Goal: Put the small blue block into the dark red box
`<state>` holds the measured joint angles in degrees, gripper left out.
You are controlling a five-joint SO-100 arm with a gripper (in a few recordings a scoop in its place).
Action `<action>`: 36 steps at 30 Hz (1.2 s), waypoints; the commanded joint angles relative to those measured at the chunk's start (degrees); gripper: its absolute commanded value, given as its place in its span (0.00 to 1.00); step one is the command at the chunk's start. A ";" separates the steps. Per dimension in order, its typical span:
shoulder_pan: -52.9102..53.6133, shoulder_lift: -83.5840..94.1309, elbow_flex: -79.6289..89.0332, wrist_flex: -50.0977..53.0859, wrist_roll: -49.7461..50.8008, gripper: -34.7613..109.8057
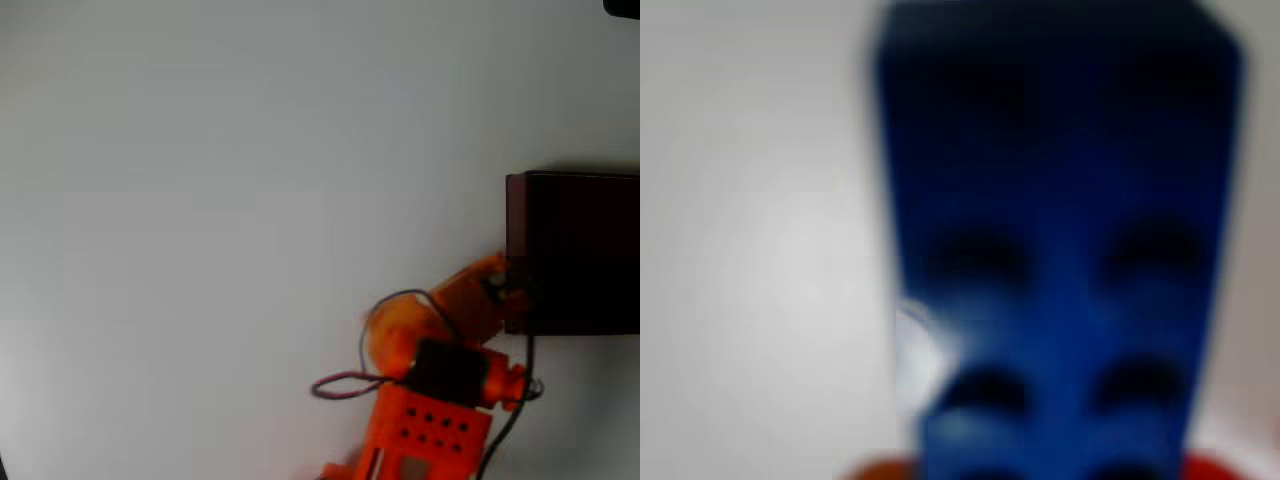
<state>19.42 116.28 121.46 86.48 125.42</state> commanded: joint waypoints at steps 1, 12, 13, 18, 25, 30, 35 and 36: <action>9.49 -2.90 -8.61 -0.26 -13.97 0.24; 25.22 -25.58 -36.56 -7.73 -48.16 0.24; 25.49 -28.04 -38.32 -7.82 -49.57 0.24; 25.66 -37.18 -43.77 -6.77 -53.61 0.31; 24.87 -36.04 -40.61 -8.96 -61.52 0.37; 21.71 -31.38 -38.94 -9.14 -76.99 0.37; 14.77 -22.32 -32.70 -7.29 -93.60 0.34; 12.30 -19.34 -30.41 -7.38 -95.80 0.31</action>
<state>36.56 87.63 87.10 77.78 35.95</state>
